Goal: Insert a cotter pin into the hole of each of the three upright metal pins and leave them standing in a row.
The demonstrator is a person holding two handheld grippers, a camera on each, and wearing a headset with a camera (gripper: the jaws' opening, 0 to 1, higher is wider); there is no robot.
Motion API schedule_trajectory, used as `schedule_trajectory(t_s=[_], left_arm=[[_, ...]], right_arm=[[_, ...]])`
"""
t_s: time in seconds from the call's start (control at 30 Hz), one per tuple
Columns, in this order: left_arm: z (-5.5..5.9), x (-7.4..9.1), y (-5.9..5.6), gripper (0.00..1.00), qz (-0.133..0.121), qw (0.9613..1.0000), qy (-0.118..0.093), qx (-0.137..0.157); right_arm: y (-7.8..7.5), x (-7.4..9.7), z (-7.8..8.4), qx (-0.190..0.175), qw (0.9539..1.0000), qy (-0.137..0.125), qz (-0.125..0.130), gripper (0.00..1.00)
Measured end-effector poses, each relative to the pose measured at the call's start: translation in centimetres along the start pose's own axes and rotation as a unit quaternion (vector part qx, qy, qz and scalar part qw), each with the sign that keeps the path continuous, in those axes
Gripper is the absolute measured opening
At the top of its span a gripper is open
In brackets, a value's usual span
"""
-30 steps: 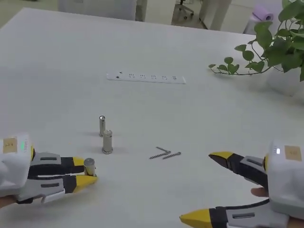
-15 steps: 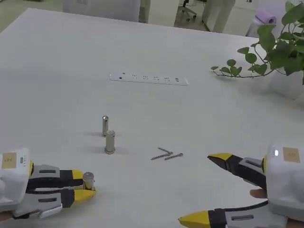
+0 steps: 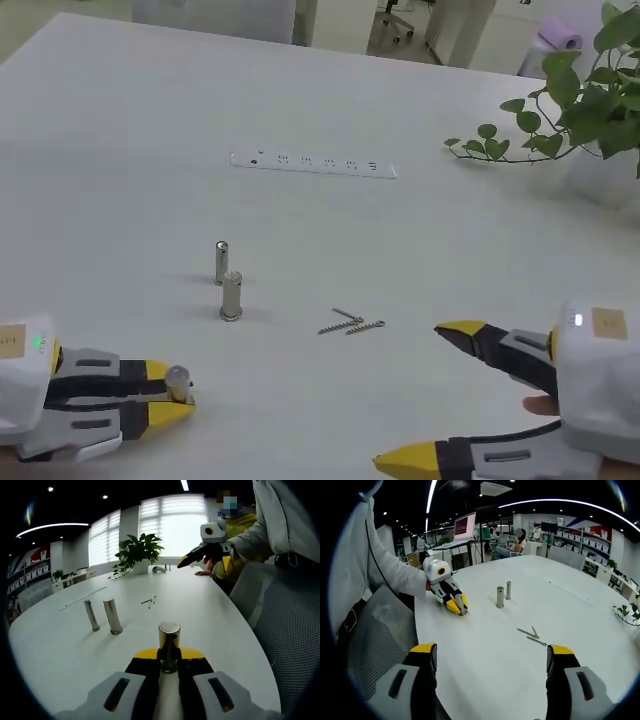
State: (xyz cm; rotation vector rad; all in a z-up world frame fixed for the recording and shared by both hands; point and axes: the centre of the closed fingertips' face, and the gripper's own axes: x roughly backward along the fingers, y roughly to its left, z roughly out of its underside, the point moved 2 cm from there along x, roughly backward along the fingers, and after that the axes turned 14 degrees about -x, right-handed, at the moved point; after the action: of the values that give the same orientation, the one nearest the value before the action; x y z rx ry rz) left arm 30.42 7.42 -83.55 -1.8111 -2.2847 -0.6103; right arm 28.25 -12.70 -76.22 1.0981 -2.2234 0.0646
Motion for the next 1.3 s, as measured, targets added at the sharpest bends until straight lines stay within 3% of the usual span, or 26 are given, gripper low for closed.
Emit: schedule_trajectory(t_s=[0.2,0.4,0.6,0.73,0.8,1.07,1.3], left_arm=[[0.0,0.0,0.1,0.12,0.001,0.9999,-0.007,0.013],[-0.2,0.2,0.5,0.24,-0.006,0.9988,-0.017,0.046],[-0.6,0.4,0.8,0.31,-0.016,0.9984,-0.02,0.05],[-1.0,0.8,1.1,0.35,-0.026,0.997,-0.029,0.067],[-1.4,0.9,1.2,0.4,-0.032,0.9953,-0.038,0.084],[-3.3,1.7,1.6,0.51,-0.047,0.992,-0.063,0.099],[-4.5,2.1,1.5,0.62,-0.047,0.9907,-0.067,0.109]], right_arm=[[0.0,0.0,0.0,0.0,1.0,0.001,0.0,0.93],[0.0,-0.1,-0.1,0.002,1.0,0.0,0.001,0.93],[-0.1,-0.2,-0.2,0.004,1.0,0.0,0.0,0.93],[-0.1,-0.3,-0.3,0.005,1.0,-0.001,-0.002,0.93],[-0.1,-0.3,-0.2,0.005,1.0,-0.001,-0.002,0.93],[-0.1,-0.6,-0.1,0.005,1.0,0.001,-0.006,0.93],[0.0,-0.8,-0.1,0.008,0.9999,0.002,-0.008,0.93]])
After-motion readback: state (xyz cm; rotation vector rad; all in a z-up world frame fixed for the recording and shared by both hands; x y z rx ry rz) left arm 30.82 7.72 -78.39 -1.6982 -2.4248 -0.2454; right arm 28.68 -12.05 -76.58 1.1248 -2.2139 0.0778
